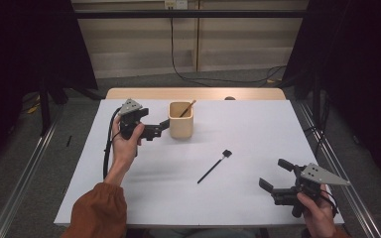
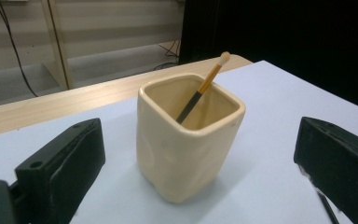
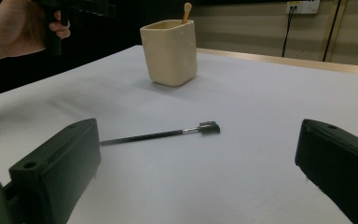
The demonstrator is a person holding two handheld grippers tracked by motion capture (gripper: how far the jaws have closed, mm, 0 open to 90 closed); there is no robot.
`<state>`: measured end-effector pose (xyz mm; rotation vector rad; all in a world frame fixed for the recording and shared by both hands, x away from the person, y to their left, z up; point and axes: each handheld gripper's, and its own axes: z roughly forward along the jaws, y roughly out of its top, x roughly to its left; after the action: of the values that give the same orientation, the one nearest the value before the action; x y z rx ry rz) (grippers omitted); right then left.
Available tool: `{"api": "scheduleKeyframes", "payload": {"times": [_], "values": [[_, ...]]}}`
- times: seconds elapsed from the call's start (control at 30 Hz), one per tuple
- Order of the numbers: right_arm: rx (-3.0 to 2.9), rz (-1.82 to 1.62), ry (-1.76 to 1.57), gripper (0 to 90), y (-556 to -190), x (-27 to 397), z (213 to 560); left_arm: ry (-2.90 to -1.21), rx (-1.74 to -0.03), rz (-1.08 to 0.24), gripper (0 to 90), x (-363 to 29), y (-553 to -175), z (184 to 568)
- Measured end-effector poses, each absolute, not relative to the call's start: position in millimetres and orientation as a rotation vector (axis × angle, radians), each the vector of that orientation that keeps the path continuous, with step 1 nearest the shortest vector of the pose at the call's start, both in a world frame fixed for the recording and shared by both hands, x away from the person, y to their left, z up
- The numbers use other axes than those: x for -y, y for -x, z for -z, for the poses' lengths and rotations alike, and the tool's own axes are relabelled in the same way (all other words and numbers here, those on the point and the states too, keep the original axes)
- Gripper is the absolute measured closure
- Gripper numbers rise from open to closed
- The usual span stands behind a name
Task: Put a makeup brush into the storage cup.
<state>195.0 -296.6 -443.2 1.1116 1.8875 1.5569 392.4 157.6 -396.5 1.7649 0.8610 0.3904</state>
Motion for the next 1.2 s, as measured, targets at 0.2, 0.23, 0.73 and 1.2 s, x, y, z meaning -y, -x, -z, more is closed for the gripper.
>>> {"api": "scheduleKeyframes", "payload": {"times": [0.2, 0.23, 0.73, 1.2], "values": [[-1.885, -1.561, -1.116, 0.0, -196, 296, 443, -1.760, -0.888, -0.388, 1.7, -169, -378, 402], [-1.888, -1.558, -1.116, 0.0, -196, 296, 444, -1.755, -0.895, -0.391, 1.7, -171, -375, 403], [-1.889, -1.549, -1.120, 0.0, -196, 295, 444, -1.755, -0.896, -0.450, 2.1, -197, -340, 404], [-1.879, -1.554, -1.130, 0.0, -198, 295, 444, -1.763, -0.866, -0.455, 2.0, -209, -306, 411]]}}
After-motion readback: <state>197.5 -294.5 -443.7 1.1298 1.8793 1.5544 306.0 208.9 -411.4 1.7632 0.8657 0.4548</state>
